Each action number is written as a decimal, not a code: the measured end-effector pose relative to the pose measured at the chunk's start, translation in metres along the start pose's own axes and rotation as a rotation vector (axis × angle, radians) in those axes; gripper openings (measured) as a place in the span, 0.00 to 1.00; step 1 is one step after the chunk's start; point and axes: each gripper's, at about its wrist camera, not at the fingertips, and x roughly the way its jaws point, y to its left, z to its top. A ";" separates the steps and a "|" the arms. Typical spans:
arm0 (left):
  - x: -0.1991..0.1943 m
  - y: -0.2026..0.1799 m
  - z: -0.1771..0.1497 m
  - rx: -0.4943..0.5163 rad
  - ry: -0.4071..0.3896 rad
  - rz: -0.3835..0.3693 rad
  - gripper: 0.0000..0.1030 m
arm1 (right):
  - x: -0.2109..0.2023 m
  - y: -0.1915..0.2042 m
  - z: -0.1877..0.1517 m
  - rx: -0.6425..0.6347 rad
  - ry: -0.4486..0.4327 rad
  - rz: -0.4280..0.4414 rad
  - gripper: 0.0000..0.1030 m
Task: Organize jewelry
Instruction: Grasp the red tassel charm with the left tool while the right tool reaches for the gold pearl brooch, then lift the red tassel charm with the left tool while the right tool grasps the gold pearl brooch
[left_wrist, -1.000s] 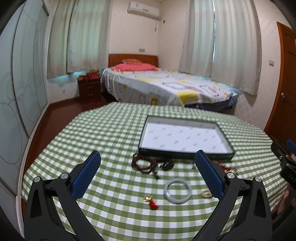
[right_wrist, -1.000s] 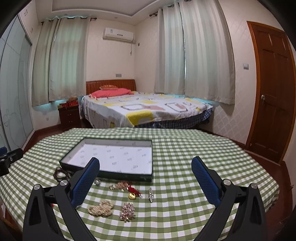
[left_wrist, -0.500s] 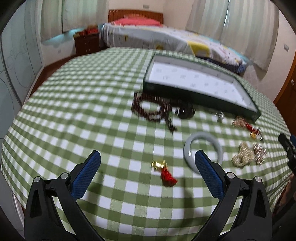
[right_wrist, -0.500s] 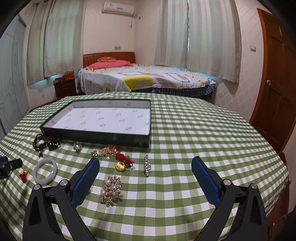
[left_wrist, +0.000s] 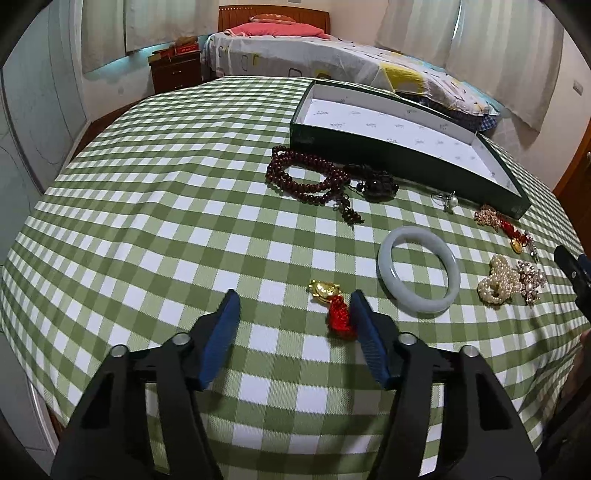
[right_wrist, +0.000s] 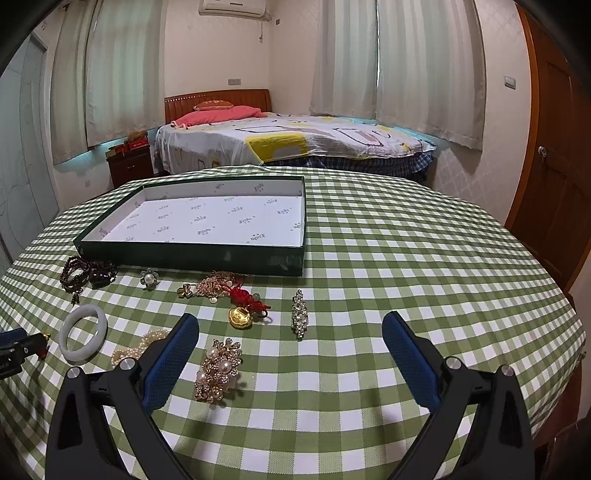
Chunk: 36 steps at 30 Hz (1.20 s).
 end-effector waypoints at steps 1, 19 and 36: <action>-0.001 -0.001 -0.001 0.002 -0.003 0.001 0.46 | 0.000 0.000 0.000 0.000 0.000 0.001 0.94; -0.005 -0.004 0.010 0.019 -0.071 -0.078 0.09 | 0.001 0.004 -0.005 -0.005 0.019 0.034 0.94; 0.005 -0.002 0.023 -0.002 -0.098 -0.079 0.09 | 0.028 0.016 -0.014 -0.024 0.173 0.151 0.58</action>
